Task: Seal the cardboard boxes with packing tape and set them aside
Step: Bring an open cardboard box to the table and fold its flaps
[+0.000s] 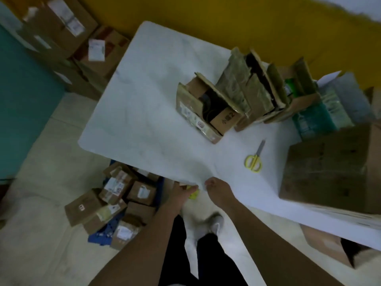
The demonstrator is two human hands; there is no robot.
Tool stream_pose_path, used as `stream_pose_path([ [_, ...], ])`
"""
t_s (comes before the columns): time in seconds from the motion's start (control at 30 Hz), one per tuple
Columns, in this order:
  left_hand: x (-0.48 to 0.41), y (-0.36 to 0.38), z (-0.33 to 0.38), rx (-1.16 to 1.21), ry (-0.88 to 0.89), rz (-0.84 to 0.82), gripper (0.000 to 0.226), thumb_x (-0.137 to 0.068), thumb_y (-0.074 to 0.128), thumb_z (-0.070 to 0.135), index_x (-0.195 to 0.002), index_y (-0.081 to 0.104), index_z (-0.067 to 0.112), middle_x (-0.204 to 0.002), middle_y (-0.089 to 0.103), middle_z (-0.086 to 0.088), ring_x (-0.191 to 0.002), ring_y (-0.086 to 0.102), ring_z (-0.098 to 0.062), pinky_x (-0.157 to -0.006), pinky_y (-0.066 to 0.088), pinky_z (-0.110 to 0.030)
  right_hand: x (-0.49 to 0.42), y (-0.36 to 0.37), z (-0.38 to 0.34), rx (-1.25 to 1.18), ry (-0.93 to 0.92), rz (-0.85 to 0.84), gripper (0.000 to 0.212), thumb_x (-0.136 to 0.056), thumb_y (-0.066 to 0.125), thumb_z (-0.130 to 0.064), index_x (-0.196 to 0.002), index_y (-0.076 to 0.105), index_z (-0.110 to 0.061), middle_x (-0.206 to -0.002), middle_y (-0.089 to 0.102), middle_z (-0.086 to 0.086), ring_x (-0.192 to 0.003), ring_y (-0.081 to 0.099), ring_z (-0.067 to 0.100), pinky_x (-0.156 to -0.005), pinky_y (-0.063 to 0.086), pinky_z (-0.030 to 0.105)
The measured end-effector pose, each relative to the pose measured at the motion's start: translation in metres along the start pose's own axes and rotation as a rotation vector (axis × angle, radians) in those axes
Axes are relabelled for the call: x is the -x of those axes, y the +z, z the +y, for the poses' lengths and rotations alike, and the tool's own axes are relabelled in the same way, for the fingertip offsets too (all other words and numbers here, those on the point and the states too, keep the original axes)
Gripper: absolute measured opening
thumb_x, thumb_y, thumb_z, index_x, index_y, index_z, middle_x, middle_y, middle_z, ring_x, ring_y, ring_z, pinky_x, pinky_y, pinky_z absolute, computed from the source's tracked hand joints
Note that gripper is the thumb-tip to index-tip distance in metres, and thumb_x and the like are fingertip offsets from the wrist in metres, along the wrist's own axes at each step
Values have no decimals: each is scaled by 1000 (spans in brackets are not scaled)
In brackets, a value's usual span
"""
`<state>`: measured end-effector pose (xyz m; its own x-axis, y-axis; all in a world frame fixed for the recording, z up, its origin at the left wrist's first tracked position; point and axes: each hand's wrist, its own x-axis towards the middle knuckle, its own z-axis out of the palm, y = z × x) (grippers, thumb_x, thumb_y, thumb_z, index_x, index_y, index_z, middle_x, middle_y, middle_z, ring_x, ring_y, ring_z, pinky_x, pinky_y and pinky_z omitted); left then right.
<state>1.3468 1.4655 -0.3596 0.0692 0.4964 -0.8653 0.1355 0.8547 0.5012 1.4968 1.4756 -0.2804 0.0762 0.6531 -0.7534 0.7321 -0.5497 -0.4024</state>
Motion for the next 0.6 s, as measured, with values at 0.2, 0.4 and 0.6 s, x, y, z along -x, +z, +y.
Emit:
stream_pose_path([
  [0.2, 11, 14, -3, -15, 21, 40, 36, -89, 70, 27, -120, 57, 17, -100, 64, 4, -73, 65, -1, -64, 53, -12, -8, 19, 13, -230, 146, 48, 22, -91, 51, -11, -76, 65, -19, -88, 68, 8, -91, 66, 31, -85, 55, 42],
  [0.4, 16, 16, 18, -296, -155, -33, 41, -74, 72, 35, -106, 64, 11, -123, 62, -16, -106, 63, -29, -98, 51, -42, -14, 21, 10, -306, 325, -48, 18, -94, 50, -21, -84, 62, -13, -90, 67, 8, -82, 61, 23, -80, 52, 33],
  [0.6, 38, 17, 48, -785, 40, -87, 40, -92, 61, 34, -122, 60, 7, -111, 68, -11, -104, 65, -26, -90, 46, -31, -17, 33, -5, -564, 459, -50, 42, -92, 60, -44, -77, 61, -4, -72, 62, 13, -62, 57, 25, -68, 49, 35],
])
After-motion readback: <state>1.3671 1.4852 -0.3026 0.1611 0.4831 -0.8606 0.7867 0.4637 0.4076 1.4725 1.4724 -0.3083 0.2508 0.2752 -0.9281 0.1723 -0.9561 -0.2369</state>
